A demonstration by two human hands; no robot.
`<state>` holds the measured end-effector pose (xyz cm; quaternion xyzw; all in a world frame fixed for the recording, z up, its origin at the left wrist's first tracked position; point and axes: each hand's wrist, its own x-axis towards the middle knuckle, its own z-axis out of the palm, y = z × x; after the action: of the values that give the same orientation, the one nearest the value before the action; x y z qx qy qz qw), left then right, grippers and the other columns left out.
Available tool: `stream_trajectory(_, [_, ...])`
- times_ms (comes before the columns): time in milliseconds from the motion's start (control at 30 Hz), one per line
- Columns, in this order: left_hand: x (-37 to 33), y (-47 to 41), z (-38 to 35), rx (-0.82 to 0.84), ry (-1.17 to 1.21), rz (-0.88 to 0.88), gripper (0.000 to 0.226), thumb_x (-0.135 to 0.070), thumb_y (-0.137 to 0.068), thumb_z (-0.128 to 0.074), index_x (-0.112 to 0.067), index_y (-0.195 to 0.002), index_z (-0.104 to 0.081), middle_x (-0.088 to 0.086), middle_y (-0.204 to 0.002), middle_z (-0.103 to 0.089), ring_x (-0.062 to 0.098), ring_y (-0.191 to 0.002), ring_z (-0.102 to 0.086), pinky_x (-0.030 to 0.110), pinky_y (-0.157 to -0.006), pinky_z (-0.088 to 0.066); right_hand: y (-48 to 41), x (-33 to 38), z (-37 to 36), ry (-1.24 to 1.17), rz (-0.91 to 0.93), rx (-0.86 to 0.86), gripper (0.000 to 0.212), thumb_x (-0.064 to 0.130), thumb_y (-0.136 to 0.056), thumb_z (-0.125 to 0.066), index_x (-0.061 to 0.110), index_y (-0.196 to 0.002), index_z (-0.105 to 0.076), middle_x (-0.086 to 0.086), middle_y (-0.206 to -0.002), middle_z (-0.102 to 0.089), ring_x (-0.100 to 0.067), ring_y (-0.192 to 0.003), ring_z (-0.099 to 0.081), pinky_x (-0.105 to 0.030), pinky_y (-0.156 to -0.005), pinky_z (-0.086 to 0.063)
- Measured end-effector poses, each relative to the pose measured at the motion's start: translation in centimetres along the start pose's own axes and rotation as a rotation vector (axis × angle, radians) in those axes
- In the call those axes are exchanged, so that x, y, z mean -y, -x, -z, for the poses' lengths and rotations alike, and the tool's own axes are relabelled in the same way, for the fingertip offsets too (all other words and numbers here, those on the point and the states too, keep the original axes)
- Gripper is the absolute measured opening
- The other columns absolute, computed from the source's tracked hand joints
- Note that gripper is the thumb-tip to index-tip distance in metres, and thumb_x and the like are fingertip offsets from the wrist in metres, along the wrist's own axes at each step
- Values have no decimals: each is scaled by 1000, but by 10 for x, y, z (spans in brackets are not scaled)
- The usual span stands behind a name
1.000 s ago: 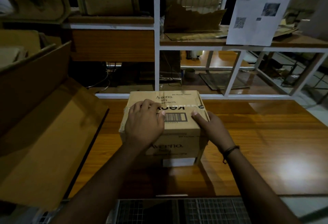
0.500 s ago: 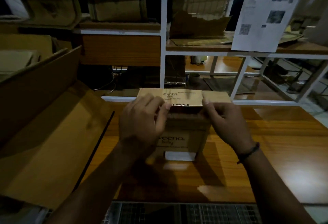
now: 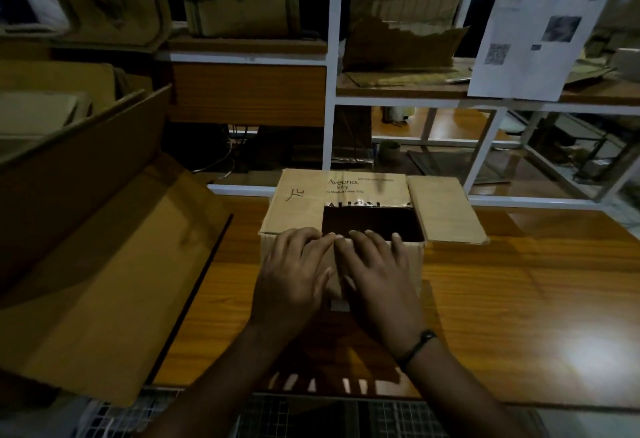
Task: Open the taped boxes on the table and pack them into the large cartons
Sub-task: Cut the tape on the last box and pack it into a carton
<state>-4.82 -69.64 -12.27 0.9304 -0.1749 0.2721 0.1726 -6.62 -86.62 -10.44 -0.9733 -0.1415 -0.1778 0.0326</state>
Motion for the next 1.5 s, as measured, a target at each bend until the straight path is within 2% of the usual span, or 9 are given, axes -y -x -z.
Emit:
stream_trajectory(333, [13,-3,-24,-174,-36,-66,53,-27,-88,-80,-17,-137,-62,8,-129,-60,27,-120,-52,40,-94,-51,-9,-9,-42,-57,119,-361,61,40,-87,-59,12,-140,-48,-15,-135,-57,-32,-127,-47,-49,-116,-27])
stream_trajectory(467, [28,-4,-26,-190,-64,-96,56,-29,-88,-79,-18,-139,-59,9,-128,-60,28,-118,-52,43,-91,-54,-8,-27,-40,-74,102,-357,61,44,-88,-47,13,-141,-48,-16,-129,-60,-33,-123,-48,-51,-112,-31])
stream_trajectory(600, [40,-1,-25,-218,-91,-107,49,-33,-94,-69,-21,-140,-56,9,-129,-59,28,-117,-50,40,-90,-49,3,-60,-44,-39,82,-366,56,37,-91,-50,13,-141,-47,-16,-132,-59,-35,-124,-54,-54,-111,-35])
stream_trajectory(733, [36,-3,-21,-214,-85,-82,55,-30,-84,-79,-17,-135,-64,9,-127,-63,28,-117,-50,42,-89,-51,10,-72,-40,-64,61,-398,51,35,-90,-54,11,-135,-50,-16,-131,-58,-34,-125,-50,-52,-112,-36])
stream_trajectory(867, [19,-20,-12,-53,-98,-170,63,-38,-80,-81,-26,-138,-60,-1,-132,-61,27,-122,-45,47,-100,-33,3,-57,-26,-118,-6,-362,54,32,-77,-71,13,-126,-55,-12,-124,-60,-28,-121,-49,-54,-112,-38])
stream_trajectory(967, [-8,-42,-2,194,-130,-268,73,-42,-80,-79,-32,-145,-48,-10,-138,-58,20,-128,-36,43,-100,-21,-1,-42,-22,-156,19,-344,53,38,-83,-56,16,-130,-49,-10,-127,-58,-25,-122,-50,-52,-115,-35])
stream_trajectory(1133, [-38,-65,9,387,-221,6,53,-54,-95,-58,-30,-140,-47,-3,-142,-52,23,-136,-28,49,-108,-16,-1,-45,-28,-194,-21,-343,49,39,-86,-53,15,-130,-55,-8,-124,-60,-21,-121,-49,-47,-116,-31])
stream_trajectory(1400, [-33,-87,50,220,-446,216,67,-61,-101,-38,-23,-156,-31,8,-168,-23,31,-156,-8,59,-121,-3,-3,-52,-32,-170,-16,-380,46,33,-85,-59,13,-126,-56,-10,-121,-60,-24,-117,-51,-52,-112,-37])
stream_trajectory(1500, [-5,-88,57,255,-480,338,57,-57,-102,-40,-23,-148,-44,9,-161,-37,31,-154,-18,60,-123,3,-4,-55,-35,-162,-15,-382,52,28,-79,-68,12,-127,-55,-11,-121,-59,-25,-118,-50,-51,-114,-34])
